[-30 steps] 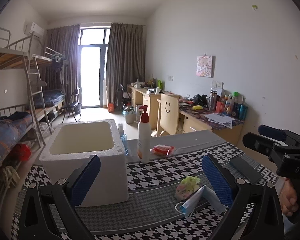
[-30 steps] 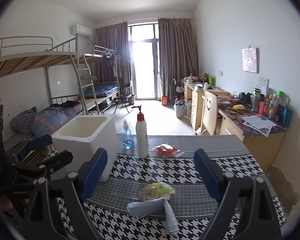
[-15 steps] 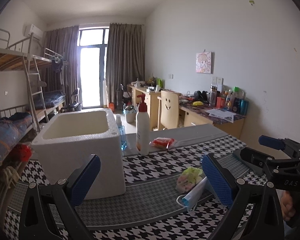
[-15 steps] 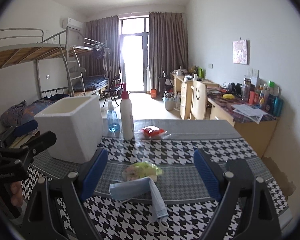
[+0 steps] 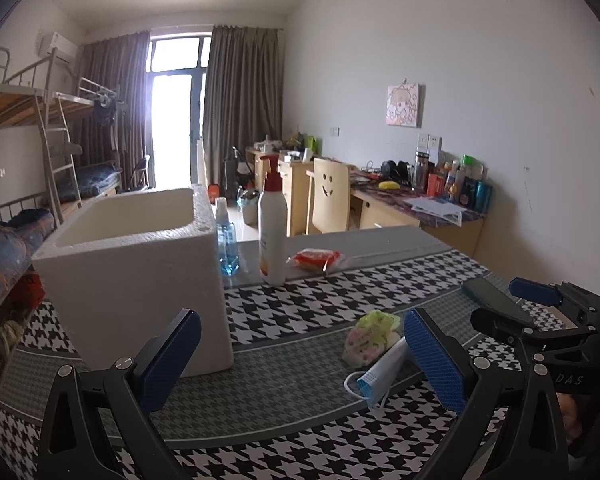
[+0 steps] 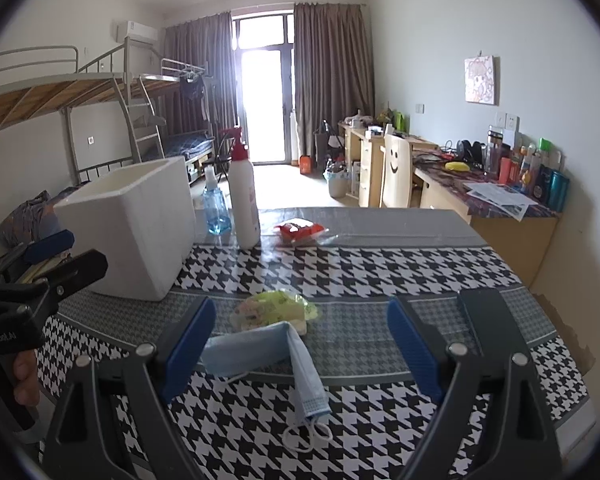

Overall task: Organize soft objects
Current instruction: 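Move both open grippers back from the box toward the blue mask and bag, then close the right gripper on the light-blue face mask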

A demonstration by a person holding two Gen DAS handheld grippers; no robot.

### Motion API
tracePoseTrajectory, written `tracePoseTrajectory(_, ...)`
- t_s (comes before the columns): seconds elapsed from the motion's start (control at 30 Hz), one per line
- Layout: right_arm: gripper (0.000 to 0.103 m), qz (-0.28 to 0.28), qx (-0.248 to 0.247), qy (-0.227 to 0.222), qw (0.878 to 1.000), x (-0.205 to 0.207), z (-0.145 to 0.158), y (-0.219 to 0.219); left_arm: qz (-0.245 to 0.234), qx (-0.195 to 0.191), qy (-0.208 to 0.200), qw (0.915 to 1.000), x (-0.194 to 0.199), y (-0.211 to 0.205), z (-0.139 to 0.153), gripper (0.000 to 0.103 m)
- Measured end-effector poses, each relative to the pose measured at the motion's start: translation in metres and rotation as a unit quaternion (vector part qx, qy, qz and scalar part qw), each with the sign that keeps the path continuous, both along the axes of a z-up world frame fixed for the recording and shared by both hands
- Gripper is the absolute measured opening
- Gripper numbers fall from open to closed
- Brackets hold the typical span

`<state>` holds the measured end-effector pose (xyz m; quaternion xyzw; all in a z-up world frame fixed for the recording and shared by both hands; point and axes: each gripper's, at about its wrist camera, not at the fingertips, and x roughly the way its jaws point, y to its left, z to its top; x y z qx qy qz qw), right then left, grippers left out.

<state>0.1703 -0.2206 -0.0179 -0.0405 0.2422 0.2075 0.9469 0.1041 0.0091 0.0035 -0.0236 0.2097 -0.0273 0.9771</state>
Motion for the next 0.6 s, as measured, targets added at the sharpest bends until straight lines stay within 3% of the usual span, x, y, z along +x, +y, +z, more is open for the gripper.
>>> tracePoseTrajectory(0.5,0.09,0.006,-0.024,0.052,0.998,0.021,-0.031,-0.003,-0.024,0.007,0.05,0.9984,0.015,-0.014,-0.028,0.102)
tracePoseTrajectory(0.6,0.081,0.013,-0.027,0.06,0.998,0.024,-0.036,-0.001,-0.031,0.009,0.066,0.9973,0.021,-0.018,-0.034,0.102)
